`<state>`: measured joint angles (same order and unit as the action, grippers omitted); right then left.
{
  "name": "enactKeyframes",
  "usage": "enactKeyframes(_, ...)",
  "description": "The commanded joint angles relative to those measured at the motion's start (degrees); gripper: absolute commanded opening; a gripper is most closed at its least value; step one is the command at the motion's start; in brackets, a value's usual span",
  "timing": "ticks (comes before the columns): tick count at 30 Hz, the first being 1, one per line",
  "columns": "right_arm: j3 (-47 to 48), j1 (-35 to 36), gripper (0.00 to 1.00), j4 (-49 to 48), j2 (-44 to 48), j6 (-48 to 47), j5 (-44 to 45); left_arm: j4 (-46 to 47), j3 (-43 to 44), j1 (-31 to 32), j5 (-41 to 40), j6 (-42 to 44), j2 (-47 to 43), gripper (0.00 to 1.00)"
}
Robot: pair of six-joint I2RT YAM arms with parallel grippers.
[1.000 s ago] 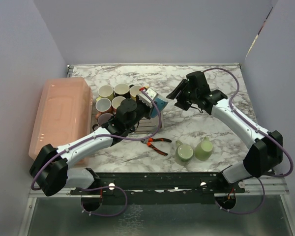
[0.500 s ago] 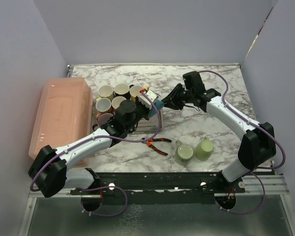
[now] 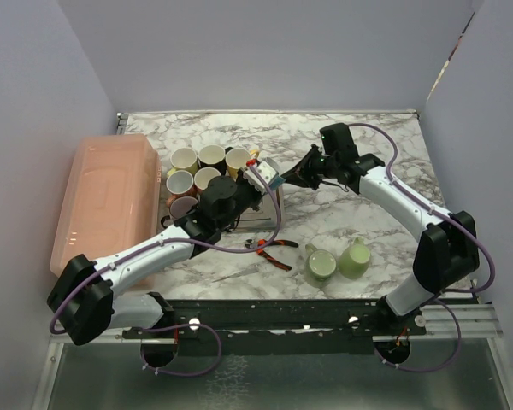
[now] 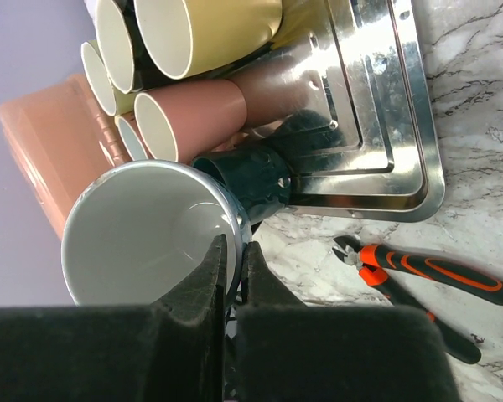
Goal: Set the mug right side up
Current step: Turn over the cup at the center of the board, then place the cup on the tray.
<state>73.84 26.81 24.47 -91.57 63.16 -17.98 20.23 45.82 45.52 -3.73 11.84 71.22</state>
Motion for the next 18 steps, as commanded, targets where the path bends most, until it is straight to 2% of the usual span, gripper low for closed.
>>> enactKeyframes(1, 0.1, 1.4, 0.0, -3.3, 3.8, -3.9, -2.6, 5.3, -1.1, 0.2, -1.4, -5.1, -1.7, 0.0)
enactKeyframes(5, 0.4, 1.4, 0.01, -2.3, 4.5, -7.0, 0.3, 4.5, -2.4, 0.2, -2.7, -8.6, -1.1, 0.05)
enactKeyframes(10, -0.6, 1.6, 0.01, -2.5, 4.7, -11.0, 3.0, 4.3, -4.4, 0.2, -3.7, -13.9, 0.6, 0.05)
enactKeyframes(18, -4.0, 3.9, 0.0, -7.0, 4.9, -19.1, 8.5, 4.3, -8.0, 0.2, -5.9, -19.8, 3.5, 0.1)
